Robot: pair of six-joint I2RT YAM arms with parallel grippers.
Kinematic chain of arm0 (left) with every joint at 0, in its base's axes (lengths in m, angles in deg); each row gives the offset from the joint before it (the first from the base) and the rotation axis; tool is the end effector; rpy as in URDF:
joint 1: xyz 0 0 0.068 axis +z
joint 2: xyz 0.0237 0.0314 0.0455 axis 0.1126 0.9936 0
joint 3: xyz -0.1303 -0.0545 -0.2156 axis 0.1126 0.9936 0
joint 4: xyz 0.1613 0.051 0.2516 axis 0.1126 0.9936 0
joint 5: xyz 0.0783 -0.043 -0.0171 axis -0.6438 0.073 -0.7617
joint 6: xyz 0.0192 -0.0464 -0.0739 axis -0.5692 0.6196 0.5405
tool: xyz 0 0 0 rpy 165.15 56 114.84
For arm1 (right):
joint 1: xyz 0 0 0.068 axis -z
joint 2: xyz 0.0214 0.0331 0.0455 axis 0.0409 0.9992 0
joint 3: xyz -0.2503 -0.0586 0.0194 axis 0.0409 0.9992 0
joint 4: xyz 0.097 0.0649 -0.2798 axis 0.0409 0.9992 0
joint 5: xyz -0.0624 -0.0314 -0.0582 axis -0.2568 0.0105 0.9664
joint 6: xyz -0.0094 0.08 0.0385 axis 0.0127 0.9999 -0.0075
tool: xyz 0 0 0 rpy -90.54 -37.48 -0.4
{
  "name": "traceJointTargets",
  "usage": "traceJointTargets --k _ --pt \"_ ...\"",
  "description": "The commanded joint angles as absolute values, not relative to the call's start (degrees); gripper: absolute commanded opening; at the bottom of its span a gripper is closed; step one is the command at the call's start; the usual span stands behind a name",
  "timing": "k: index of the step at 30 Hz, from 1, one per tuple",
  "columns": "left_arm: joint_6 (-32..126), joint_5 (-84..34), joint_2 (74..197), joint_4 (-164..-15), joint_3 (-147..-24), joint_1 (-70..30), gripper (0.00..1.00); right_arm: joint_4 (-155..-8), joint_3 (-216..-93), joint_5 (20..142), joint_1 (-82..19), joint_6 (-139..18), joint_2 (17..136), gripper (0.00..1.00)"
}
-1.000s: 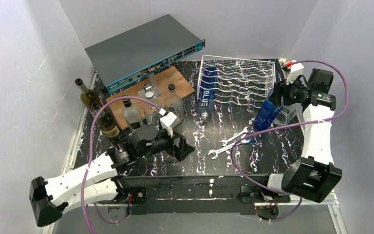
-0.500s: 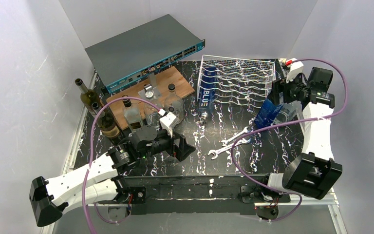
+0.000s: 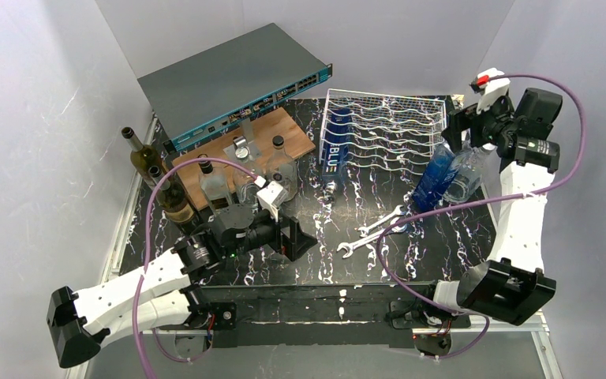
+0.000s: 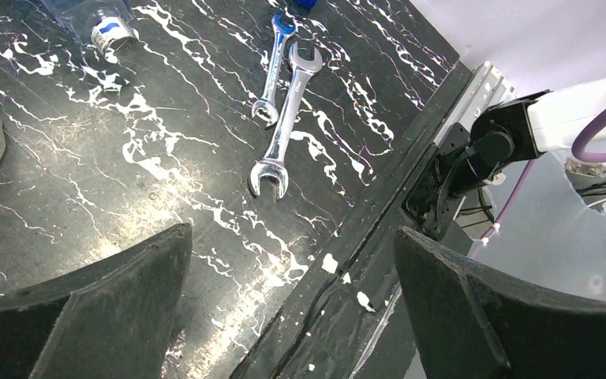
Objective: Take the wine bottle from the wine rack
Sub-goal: Pick up the wine bottle from the wine rack.
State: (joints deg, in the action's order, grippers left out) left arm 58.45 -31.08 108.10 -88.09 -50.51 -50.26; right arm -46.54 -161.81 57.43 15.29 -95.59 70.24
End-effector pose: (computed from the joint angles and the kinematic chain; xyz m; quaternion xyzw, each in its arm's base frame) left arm 0.1617 -0.2526 0.2757 0.2316 0.7295 -0.4268 0.4817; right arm 0.3540 -0.0696 0.3906 -0.2142 0.8055 0.0131 0.5523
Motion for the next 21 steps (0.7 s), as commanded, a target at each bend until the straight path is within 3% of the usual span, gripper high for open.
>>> traceJointTargets --k 1,15,21 --pt "60.2 -31.6 105.6 -87.5 -49.5 -50.3 0.98 -45.4 -168.4 55.1 15.5 -94.1 68.3 0.98" --pt "62.9 -33.6 107.0 -82.9 -52.7 -50.2 0.98 -37.0 -183.3 43.5 14.8 -90.9 69.4 0.98" --pt "64.2 -35.5 110.6 -81.5 -55.5 -50.2 0.98 -34.7 -184.2 43.1 8.9 -90.6 69.3 0.98"
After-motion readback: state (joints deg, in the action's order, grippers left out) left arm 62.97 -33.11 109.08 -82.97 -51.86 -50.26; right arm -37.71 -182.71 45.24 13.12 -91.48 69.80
